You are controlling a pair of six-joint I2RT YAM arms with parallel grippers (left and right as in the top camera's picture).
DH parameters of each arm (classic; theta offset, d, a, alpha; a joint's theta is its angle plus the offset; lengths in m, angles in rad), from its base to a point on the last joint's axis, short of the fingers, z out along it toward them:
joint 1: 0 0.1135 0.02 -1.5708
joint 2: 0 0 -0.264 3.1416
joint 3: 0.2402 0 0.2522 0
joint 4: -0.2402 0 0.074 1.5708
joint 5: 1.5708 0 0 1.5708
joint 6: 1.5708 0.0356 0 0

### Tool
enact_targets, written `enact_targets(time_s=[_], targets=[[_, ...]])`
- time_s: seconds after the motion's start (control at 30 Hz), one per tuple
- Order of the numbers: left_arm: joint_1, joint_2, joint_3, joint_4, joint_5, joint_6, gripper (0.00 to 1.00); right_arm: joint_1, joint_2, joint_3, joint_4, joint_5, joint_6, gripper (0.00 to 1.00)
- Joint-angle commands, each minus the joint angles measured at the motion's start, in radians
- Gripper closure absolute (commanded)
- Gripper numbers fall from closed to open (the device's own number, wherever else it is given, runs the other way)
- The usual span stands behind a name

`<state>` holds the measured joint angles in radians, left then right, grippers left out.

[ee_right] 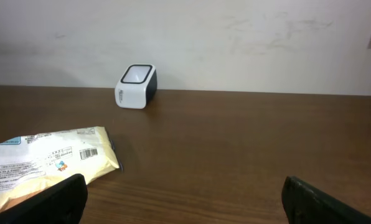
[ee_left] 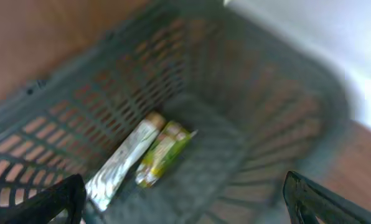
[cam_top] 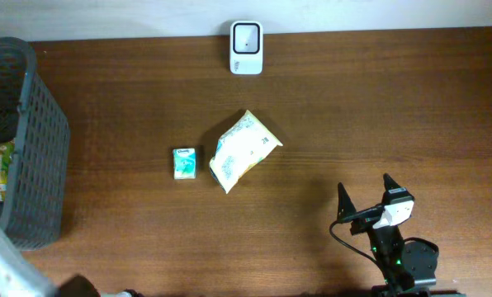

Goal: Scan the item barcode
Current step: 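Grasp the green tea carton from the basket and set it by the bag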

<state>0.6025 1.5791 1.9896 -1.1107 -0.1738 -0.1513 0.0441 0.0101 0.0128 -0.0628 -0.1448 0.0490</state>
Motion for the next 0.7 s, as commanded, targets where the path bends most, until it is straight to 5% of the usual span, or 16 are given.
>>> enact_targets(time_s=[0.0, 0.17, 0.4, 0.67], targets=[[0.056, 0.135, -0.01, -0.01, -0.034, -0.01, 0.01, 0.007, -0.006, -0.007, -0.002, -0.009, 0.002, 0.01], [0.099, 0.293, -0.034, -0.05, -0.034, 0.085, 0.01, 0.007, -0.006, -0.007, -0.002, -0.009, 0.001, 0.01], [0.116, 0.325, -0.332, 0.183, 0.027, 0.359, 0.01, 0.007, -0.006, -0.007, -0.002, -0.009, 0.001, 0.01], [0.147, 0.394, -0.486, 0.377, -0.008, 0.375, 0.16, 0.007, -0.006, -0.007, -0.002, -0.009, 0.001, 0.01]])
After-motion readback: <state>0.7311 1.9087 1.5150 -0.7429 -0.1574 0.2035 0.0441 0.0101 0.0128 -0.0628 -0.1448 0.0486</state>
